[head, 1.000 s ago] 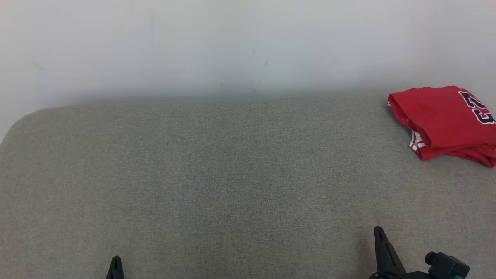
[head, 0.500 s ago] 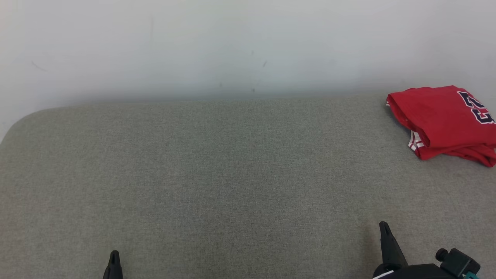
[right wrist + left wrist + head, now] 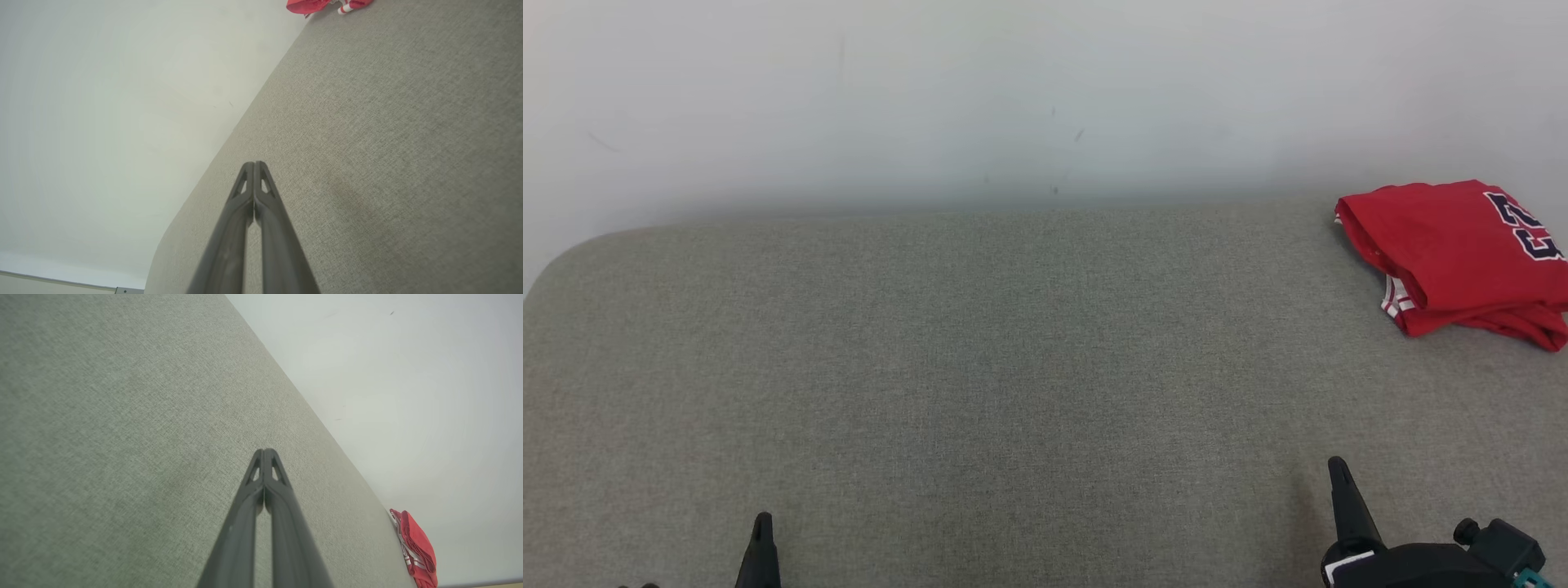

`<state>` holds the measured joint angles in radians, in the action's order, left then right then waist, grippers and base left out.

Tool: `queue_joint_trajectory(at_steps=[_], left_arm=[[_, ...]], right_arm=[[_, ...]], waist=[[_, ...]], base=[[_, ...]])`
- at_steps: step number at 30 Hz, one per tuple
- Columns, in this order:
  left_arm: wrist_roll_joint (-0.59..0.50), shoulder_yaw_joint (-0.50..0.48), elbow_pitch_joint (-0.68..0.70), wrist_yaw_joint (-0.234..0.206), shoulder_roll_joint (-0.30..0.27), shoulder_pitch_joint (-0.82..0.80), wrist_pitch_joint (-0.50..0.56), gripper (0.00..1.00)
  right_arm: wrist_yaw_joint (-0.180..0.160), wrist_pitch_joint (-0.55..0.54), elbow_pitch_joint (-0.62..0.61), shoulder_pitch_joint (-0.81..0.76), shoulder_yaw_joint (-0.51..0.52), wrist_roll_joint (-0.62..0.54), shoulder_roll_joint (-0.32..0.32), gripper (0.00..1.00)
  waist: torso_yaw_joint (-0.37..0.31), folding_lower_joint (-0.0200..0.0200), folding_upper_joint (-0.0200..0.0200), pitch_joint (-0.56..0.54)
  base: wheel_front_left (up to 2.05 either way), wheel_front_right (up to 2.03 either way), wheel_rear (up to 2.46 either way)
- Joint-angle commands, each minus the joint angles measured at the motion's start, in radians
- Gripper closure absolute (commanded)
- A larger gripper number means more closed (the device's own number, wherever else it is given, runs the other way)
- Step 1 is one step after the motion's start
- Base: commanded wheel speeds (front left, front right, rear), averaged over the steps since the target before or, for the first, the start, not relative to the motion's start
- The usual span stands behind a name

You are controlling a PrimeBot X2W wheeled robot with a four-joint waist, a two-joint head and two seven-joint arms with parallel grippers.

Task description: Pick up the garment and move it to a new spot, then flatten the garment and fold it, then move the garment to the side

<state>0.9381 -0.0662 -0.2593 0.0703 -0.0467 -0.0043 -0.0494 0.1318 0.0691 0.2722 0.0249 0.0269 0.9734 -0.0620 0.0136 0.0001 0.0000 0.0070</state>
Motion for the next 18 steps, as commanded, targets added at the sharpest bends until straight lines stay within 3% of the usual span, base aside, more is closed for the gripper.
queue_joint_trajectory(at_steps=[1,18], left_arm=[[0.028,-0.005,0.013,0.003,-0.004,-0.022,0.007,1.0],[0.221,-0.019,0.013,0.021,-0.004,-0.05,0.054,1.0]], right_arm=[[-0.001,-0.006,-0.014,0.023,0.004,0.029,-0.006,1.0],[-0.001,-0.053,-0.019,0.043,0.022,0.216,-0.007,1.0]], waist=[[0.0,-0.0001,0.0,0.0],[-0.003,-0.0001,0.0,-0.001]], base=[[0.0,0.0,0.0],[0.0,0.0,0.0]])
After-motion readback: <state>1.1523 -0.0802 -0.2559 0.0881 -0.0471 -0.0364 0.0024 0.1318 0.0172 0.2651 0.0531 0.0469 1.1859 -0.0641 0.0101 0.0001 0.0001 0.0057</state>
